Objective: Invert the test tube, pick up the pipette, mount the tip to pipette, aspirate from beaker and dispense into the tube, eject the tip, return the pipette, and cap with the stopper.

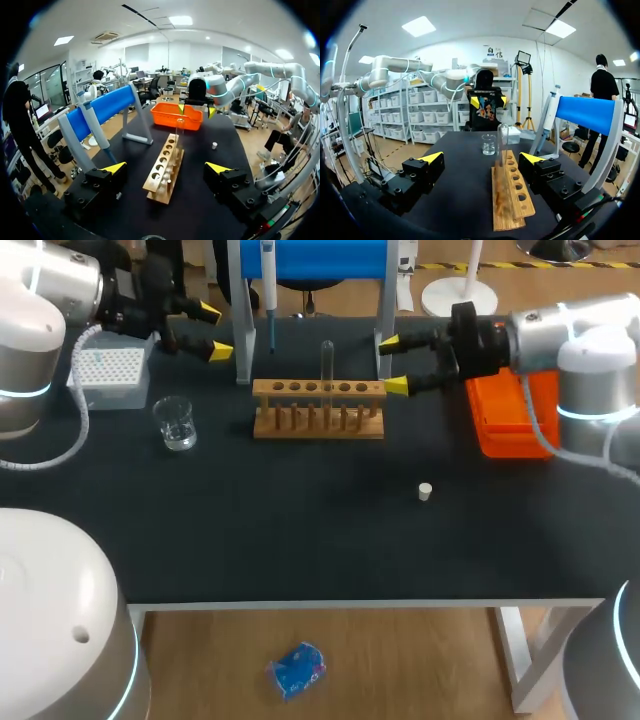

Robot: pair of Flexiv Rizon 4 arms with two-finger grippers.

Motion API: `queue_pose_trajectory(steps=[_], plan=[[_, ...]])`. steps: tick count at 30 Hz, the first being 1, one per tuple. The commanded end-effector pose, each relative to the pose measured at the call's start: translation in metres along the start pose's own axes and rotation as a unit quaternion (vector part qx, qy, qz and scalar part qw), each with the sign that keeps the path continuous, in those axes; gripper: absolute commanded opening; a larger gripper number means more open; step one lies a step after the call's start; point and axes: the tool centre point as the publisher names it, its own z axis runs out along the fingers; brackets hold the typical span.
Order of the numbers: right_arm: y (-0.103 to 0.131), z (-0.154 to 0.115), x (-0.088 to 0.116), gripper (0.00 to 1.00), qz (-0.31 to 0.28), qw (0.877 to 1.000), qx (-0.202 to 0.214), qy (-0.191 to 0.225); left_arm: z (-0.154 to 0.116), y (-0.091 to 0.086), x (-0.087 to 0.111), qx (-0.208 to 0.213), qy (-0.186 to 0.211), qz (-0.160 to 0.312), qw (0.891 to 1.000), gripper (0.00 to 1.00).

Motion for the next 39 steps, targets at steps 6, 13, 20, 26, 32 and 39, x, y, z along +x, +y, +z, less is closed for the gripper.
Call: queue_pose_trajectory(steps=[6,13,20,26,32,39], plan=[[-0.002,0.022,-0.009,1.0,-0.018,1.0,-0.023,0.004,0.012,0.006,0.01,-0.007,-0.003,0.004,1.0,1.0],[0.0,0.036,-0.015,1.0,-0.026,0.999,-0.037,0.005,0.025,0.006,0.015,-0.01,0.01,0.011,1.0,1.0],[-0.003,0.045,-0.021,1.0,-0.026,0.999,-0.046,0.008,0.036,0.005,0.02,-0.016,0.025,0.02,0.999,1.0],[-0.007,0.05,-0.028,1.0,-0.02,0.998,-0.059,0.009,0.038,0.006,0.019,-0.016,0.027,0.017,0.999,1.0],[-0.007,0.059,-0.033,1.0,-0.02,0.998,-0.059,0.015,0.038,0.006,0.019,-0.016,0.027,0.017,0.999,1.0],[-0.006,0.071,-0.041,1.0,-0.02,0.998,-0.059,0.027,0.038,0.006,0.019,-0.016,0.027,0.017,0.999,1.0]])
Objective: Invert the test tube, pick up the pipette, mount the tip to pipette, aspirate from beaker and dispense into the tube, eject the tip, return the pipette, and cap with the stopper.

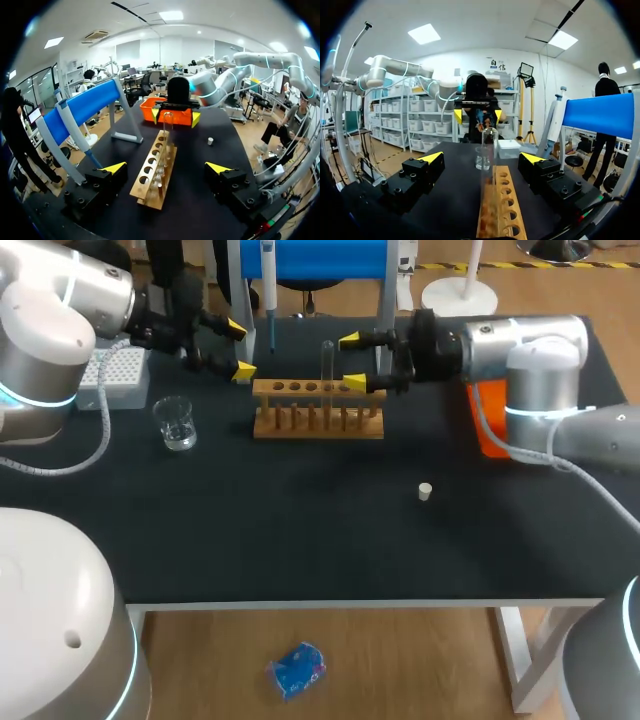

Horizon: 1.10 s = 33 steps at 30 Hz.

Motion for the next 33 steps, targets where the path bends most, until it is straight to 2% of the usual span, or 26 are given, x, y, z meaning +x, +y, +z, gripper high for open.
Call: queue_pose_trajectory(steps=[1,10,11,15,21,24,26,33], plan=[[-0.004,0.008,-0.012,1.0,0.0,1.0,-0.001,0.014,0.0,0.0,-0.001,0.0,0.001,0.0,1.0,1.0],[-0.005,0.026,-0.019,0.98,0.003,1.0,-0.002,0.021,0.0,0.0,-0.001,0.0,0.001,0.0,1.0,1.0],[-0.005,0.028,-0.019,0.93,0.004,1.0,-0.002,0.022,0.0,0.0,-0.001,0.0,0.001,0.0,1.0,1.0],[-0.004,0.032,-0.021,0.84,0.003,1.0,-0.006,0.022,0.0,0.0,-0.001,0.0,0.001,0.0,1.0,1.0],[-0.004,0.036,-0.021,0.56,0.003,1.0,-0.006,0.024,0.0,0.0,-0.001,0.0,0.001,0.0,1.0,1.0],[-0.005,0.037,-0.02,0.56,0.004,1.0,-0.006,0.024,0.0,0.0,-0.001,0.0,0.001,0.0,1.0,1.0],[-0.003,0.038,-0.016,0.49,0.004,1.0,-0.006,0.024,0.0,0.0,-0.001,0.0,0.001,0.0,1.0,1.0],[-0.003,0.041,-0.014,0.41,0.003,1.0,-0.008,0.027,0.0,0.0,-0.001,0.0,0.001,0.0,1.0,1.0]])
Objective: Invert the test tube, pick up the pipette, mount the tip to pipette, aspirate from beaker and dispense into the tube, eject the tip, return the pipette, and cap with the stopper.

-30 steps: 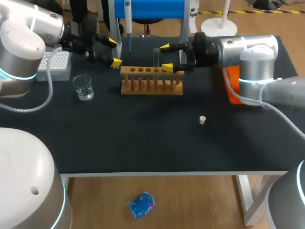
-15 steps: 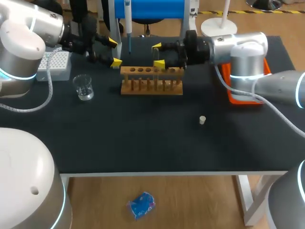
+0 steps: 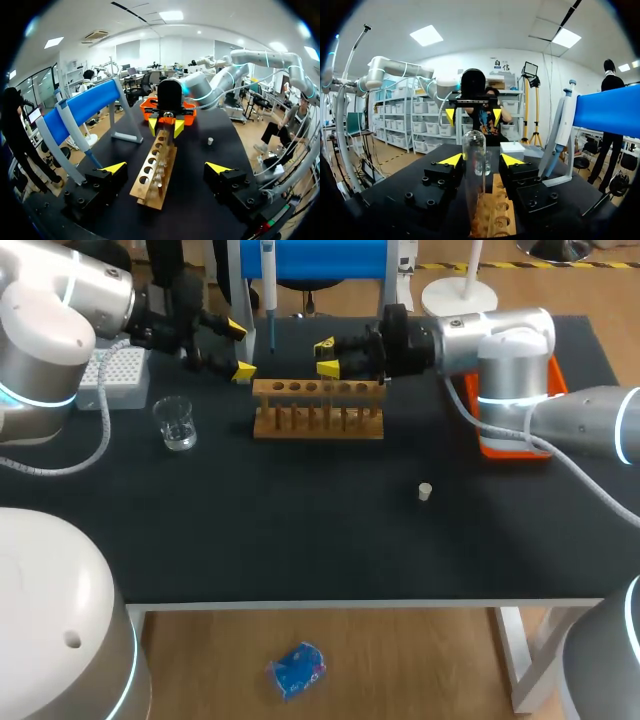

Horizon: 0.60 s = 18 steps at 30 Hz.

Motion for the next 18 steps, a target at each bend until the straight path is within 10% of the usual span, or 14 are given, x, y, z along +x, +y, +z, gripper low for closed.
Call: queue_pose_trajectory(steps=[1,18], plan=[[-0.0008,0.0013,0.0004,0.38,-0.001,1.0,-0.002,0.002,0.0002,0.0002,-0.0011,0.0,0.001,0.0,1.0,1.0],[-0.0023,0.0028,0.0074,0.29,-0.001,1.0,-0.001,-0.004,0.0002,0.0002,-0.0011,0.0,0.001,0.0,1.0,1.0]])
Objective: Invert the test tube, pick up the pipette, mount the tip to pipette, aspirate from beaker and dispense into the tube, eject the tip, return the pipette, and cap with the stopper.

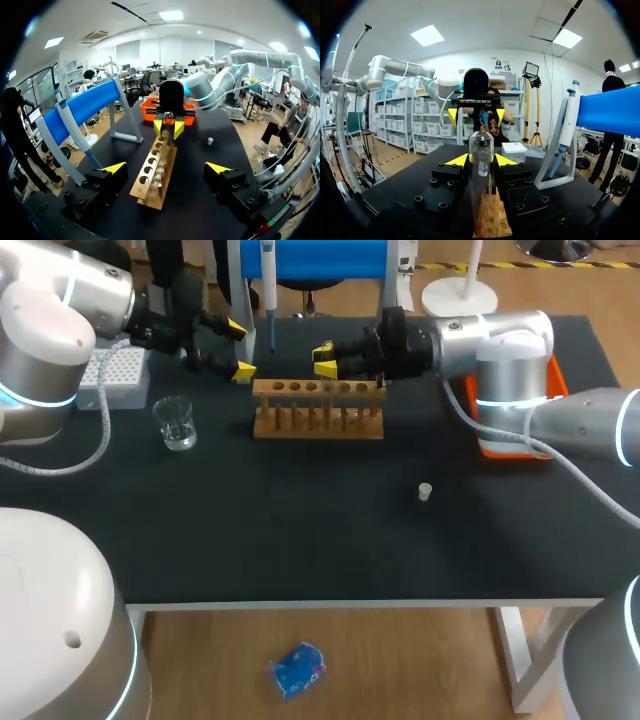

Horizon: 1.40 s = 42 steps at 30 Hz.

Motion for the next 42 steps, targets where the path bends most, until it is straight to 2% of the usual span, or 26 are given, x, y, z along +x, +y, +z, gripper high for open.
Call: queue_pose_trajectory(steps=[1,2,4,5,9,42], plan=[[-0.001,-0.001,0.002,0.27,-0.001,1.0,-0.001,-0.005,0.0,0.0,-0.001,0.0,0.001,0.0,1.0,1.0],[-0.001,-0.001,0.003,0.25,-0.001,1.0,-0.001,-0.006,0.0,0.0,-0.001,0.0,0.001,0.0,1.0,1.0],[-0.001,-0.001,0.003,0.09,-0.001,1.0,-0.001,-0.008,0.0,0.0,-0.001,0.0,0.001,0.0,1.0,1.0],[-0.001,-0.001,0.003,0.05,-0.001,1.0,-0.002,-0.009,0.0,0.0,-0.001,0.0,0.001,0.0,1.0,1.0],[-0.001,-0.002,0.003,0.0,-0.001,1.0,-0.003,-0.01,0.0,0.0,-0.001,0.0,0.001,0.0,1.0,1.0],[0.018,-0.007,0.006,0.0,-0.013,1.0,-0.004,-0.012,0.0,0.0,-0.001,0.0,0.001,0.0,1.0,1.0]])
